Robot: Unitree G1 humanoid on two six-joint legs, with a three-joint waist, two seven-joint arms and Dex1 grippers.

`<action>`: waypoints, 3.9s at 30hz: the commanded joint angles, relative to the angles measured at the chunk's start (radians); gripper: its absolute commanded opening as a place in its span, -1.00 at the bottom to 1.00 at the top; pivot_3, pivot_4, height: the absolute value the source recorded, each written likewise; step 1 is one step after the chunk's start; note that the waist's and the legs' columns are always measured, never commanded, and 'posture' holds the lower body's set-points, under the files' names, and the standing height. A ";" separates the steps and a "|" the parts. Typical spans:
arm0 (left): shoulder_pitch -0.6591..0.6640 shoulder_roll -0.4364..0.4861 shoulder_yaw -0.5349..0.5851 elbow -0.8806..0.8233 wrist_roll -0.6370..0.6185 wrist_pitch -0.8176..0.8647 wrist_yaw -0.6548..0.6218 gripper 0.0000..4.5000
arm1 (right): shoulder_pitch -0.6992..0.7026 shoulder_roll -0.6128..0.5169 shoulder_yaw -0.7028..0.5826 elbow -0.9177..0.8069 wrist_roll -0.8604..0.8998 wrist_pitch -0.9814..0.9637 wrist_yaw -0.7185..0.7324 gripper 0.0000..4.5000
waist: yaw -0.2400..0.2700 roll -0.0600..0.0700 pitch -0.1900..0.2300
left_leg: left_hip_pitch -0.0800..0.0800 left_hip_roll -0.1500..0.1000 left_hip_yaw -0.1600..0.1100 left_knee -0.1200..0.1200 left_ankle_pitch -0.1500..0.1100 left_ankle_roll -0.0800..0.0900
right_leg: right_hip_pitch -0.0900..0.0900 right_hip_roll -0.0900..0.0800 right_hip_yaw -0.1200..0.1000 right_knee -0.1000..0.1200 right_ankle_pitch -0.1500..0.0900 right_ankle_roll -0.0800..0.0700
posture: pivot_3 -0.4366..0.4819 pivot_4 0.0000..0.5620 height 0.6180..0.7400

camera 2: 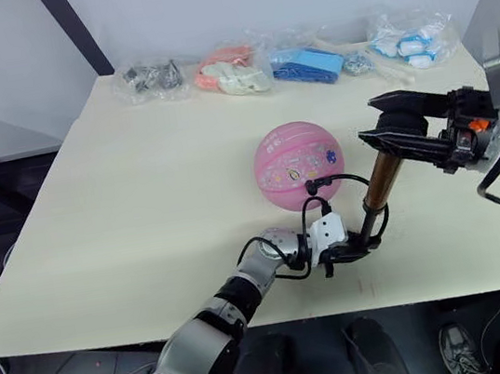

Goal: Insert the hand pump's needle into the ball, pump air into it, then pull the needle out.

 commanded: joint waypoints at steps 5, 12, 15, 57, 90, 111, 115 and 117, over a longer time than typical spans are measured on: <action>0.030 0.031 -0.018 0.066 0.039 0.051 0.004 -0.52 | 0.139 0.084 0.130 -0.030 -0.201 -0.133 0.060 -0.10 | -0.002 -0.003 -0.002 | 0.002 0.000 0.000 0.000 0.000 0.000 | 0.002 0.001 -0.001 0.000 0.000 0.000 | -0.05 -0.47 0.94; 0.034 0.028 -0.014 0.056 0.034 0.058 0.011 -0.52 | 0.262 0.195 0.253 0.034 -0.424 -0.324 0.081 -0.10 | -0.004 -0.005 -0.003 | 0.006 0.000 0.000 -0.001 0.000 0.000 | 0.004 0.001 0.000 0.000 -0.002 0.002 | -0.05 -0.47 0.94; 0.035 0.027 -0.013 0.057 0.033 0.059 0.014 -0.52 | 0.301 0.243 0.293 0.073 -0.471 -0.381 0.088 -0.10 | -0.003 -0.007 -0.004 | 0.006 0.000 0.000 -0.001 0.000 0.000 | 0.004 0.001 0.000 0.000 -0.002 0.002 | -0.05 -0.47 0.94; 0.040 0.027 -0.011 0.089 0.040 0.049 0.027 -0.52 | -0.076 -0.106 -0.105 0.064 0.061 0.011 0.045 -0.10 | 0.001 -0.001 0.001 | 0.002 0.000 -0.001 -0.001 0.000 0.000 | 0.002 0.000 -0.001 -0.002 0.000 0.000 | -0.05 -0.47 0.94; 0.052 0.030 -0.018 0.034 0.034 0.072 0.012 -0.52 | 0.279 0.215 0.260 0.088 -0.427 -0.304 0.110 -0.10 | -0.003 -0.003 -0.005 | 0.000 0.000 -0.001 0.000 0.000 0.000 | 0.000 0.001 -0.001 -0.001 0.000 0.000 | -0.05 -0.47 0.94; 0.054 0.031 -0.015 0.034 0.032 0.077 0.012 -0.52 | 0.187 0.134 0.094 0.028 -0.239 -0.206 0.109 -0.10 | -0.001 0.001 -0.001 | 0.004 0.000 -0.001 -0.002 0.000 0.000 | 0.004 0.001 0.000 -0.001 0.000 0.000 | -0.05 -0.47 0.94; 0.053 0.030 -0.016 0.040 0.034 0.073 0.013 -0.52 | 0.125 0.060 0.005 0.016 -0.109 -0.111 0.090 -0.10 | -0.001 0.002 0.000 | 0.002 0.000 -0.001 -0.001 0.000 0.000 | 0.002 0.000 0.000 -0.001 0.000 0.000 | -0.05 -0.47 0.94; 0.053 0.030 -0.015 0.042 0.034 0.072 0.014 -0.52 | 0.091 0.019 -0.034 0.022 -0.054 -0.070 0.082 -0.10 | -0.001 0.001 0.000 | 0.002 0.000 -0.001 -0.001 0.000 0.000 | 0.002 0.000 -0.001 -0.002 0.000 0.000 | -0.05 -0.47 0.94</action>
